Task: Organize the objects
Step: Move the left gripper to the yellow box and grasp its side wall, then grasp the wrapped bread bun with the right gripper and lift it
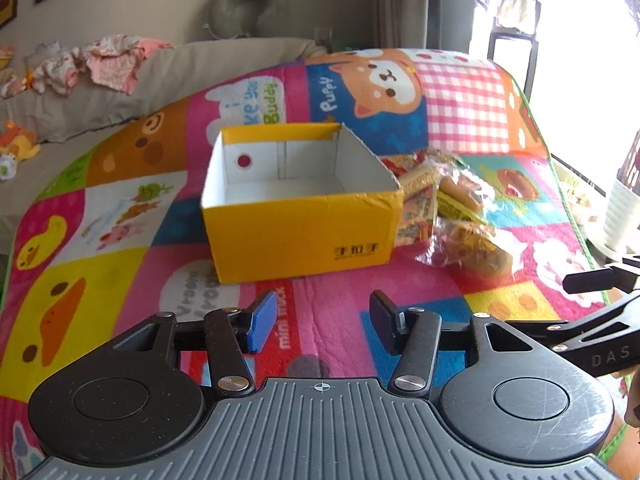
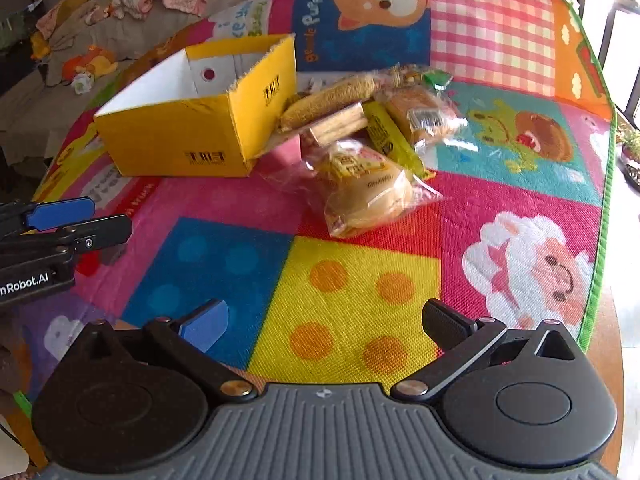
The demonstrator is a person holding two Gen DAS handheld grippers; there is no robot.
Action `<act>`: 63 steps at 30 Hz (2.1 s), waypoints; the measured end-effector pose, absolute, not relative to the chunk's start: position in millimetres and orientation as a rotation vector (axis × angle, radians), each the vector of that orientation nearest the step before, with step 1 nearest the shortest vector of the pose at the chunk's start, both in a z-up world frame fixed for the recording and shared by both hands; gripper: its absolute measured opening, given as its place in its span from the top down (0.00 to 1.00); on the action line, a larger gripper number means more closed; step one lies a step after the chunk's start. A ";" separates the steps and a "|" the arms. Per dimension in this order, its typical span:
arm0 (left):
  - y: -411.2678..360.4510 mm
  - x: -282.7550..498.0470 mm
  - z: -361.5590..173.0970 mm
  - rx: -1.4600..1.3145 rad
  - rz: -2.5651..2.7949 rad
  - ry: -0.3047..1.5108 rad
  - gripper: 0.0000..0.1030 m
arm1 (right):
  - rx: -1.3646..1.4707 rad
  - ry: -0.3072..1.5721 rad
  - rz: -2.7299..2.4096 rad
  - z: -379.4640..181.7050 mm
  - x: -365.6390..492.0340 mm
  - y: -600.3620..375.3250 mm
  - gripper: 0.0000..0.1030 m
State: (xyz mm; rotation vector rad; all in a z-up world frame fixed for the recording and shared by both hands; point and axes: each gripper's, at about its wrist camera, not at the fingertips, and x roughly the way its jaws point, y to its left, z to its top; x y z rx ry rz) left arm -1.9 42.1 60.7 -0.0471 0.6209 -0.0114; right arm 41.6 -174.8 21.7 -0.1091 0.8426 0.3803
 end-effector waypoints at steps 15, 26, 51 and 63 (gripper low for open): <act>137.3 114.1 72.3 -0.201 0.179 0.748 0.46 | -0.061 0.519 0.379 145.7 62.9 -193.6 0.00; 140.1 152.0 48.5 -0.235 0.070 0.846 0.51 | 0.002 0.617 0.269 138.8 127.6 -226.4 0.00; 126.3 155.5 36.6 -0.097 0.051 0.876 0.91 | -0.250 0.858 0.529 30.5 124.5 -163.8 0.38; 127.8 156.3 34.8 -0.154 0.069 0.887 0.91 | -0.141 0.804 0.520 106.8 89.3 -187.7 0.46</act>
